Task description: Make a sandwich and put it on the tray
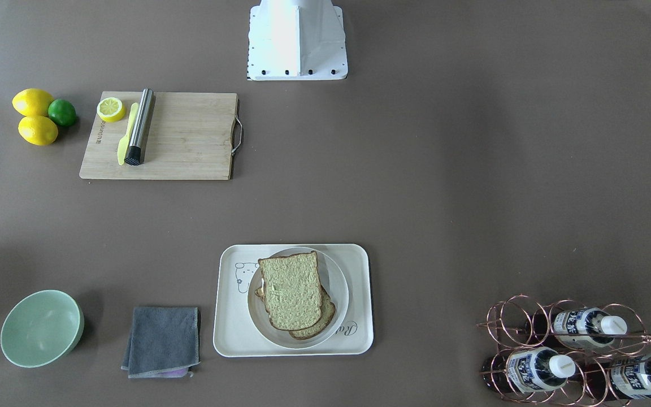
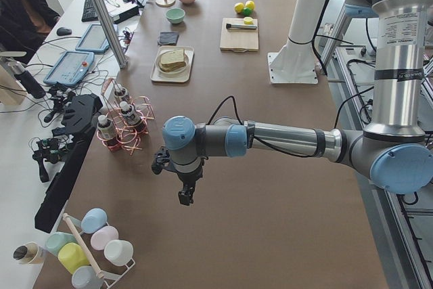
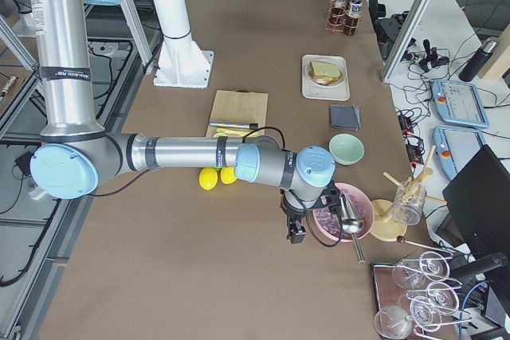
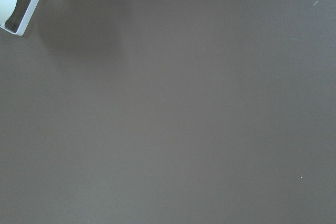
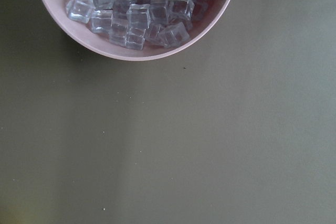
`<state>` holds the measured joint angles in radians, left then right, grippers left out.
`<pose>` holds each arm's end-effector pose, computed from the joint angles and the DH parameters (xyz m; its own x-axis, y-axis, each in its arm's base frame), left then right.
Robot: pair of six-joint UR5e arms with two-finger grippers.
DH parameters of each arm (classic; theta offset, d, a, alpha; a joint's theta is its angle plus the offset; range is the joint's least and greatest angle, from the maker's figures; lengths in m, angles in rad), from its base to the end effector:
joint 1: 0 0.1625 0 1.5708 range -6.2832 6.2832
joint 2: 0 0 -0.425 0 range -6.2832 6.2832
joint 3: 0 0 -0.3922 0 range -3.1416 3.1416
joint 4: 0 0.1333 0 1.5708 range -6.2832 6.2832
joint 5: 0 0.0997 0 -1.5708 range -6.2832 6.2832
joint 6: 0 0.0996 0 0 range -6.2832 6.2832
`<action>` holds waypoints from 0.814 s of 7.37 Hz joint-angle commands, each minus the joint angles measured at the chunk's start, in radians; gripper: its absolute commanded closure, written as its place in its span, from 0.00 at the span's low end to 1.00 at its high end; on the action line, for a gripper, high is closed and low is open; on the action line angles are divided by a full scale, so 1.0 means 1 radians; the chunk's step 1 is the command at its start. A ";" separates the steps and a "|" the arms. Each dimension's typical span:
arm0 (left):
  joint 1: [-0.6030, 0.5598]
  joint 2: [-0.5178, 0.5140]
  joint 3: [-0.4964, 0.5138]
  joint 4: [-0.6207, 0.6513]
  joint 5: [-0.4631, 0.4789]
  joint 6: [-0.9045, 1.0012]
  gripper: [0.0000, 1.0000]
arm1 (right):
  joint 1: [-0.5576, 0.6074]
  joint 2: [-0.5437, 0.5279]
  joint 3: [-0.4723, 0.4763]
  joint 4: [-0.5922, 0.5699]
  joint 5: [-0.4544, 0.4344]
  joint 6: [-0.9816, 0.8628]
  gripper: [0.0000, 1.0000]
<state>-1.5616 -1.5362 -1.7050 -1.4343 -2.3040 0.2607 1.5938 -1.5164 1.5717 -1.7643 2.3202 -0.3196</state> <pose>-0.0623 -0.4731 0.6259 0.7157 0.2403 -0.6557 -0.2005 0.9701 0.1367 0.0770 -0.5018 0.6511 0.6999 -0.2061 0.6838 0.2077 0.9748 0.0812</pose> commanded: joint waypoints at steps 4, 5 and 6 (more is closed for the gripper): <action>0.000 -0.010 0.001 -0.002 0.002 -0.003 0.02 | 0.000 0.007 -0.002 0.020 0.001 0.106 0.00; 0.000 -0.013 0.002 -0.002 0.002 -0.006 0.02 | 0.000 0.009 -0.002 0.020 0.001 0.106 0.00; 0.000 -0.013 0.002 -0.002 0.002 -0.006 0.02 | 0.000 0.009 -0.002 0.020 0.001 0.106 0.00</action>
<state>-1.5616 -1.5471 -1.7038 -1.4357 -2.3026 0.2564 1.5939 -1.5092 1.5690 -1.7442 2.3209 -0.2158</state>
